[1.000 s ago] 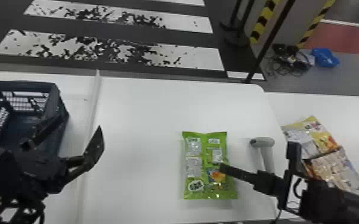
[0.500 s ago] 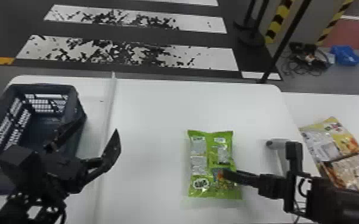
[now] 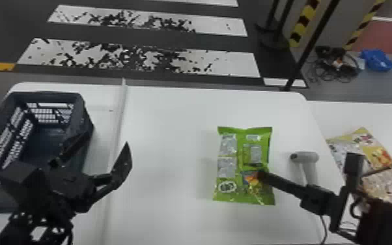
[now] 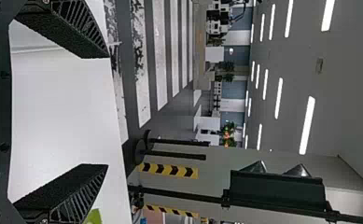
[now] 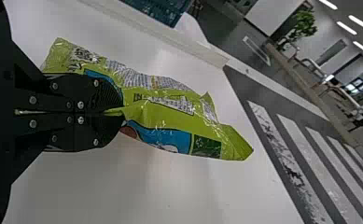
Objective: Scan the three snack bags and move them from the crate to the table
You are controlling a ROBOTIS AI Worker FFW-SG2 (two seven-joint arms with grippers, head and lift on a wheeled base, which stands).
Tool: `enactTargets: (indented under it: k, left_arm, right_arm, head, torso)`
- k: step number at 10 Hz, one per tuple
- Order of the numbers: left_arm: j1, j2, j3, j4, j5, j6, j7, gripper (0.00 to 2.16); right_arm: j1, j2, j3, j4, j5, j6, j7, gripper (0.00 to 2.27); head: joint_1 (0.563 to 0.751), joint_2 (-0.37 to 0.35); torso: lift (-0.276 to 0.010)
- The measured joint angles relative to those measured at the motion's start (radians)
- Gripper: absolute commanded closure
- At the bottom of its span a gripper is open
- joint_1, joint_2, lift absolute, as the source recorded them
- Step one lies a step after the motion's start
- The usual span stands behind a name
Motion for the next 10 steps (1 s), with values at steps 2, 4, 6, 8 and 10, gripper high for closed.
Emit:
enactTargets:
  k: [2, 4, 6, 8, 10]
  left_arm:
    - [0.001, -0.003, -0.008, 0.021, -0.001, -0.023, 0.000, 0.03]
    - [0.007, -0.002, -0.009, 0.024, -0.001, -0.041, -0.002, 0.03]
    - [0.015, -0.001, -0.012, 0.017, -0.008, -0.047, -0.003, 0.03]
    - [0.022, 0.003, -0.013, 0.016, -0.015, -0.052, -0.003, 0.03]
    - [0.028, 0.006, -0.005, 0.017, -0.015, -0.059, -0.003, 0.03]
  right_arm:
    - [-0.006, 0.042, -0.162, -0.007, -0.155, -0.063, -0.092, 2.24]
    - [-0.055, 0.055, -0.262, 0.070, -0.257, -0.230, -0.275, 2.24]
    - [-0.153, 0.052, -0.307, 0.237, -0.276, -0.429, -0.451, 2.24]
    - [-0.226, 0.029, -0.316, 0.391, -0.261, -0.544, -0.585, 2.24]
    - [-0.286, 0.008, -0.313, 0.522, -0.214, -0.605, -0.695, 2.24]
  head:
    - [0.695, -0.202]
    - [0.695, -0.336]
    - [0.695, -0.350]
    - [0.695, -0.350]
    - [0.695, -0.350]
  torso:
    - [-0.062]
    - [-0.062]
    - [-0.062]
    - [-0.062]
    - [-0.062]
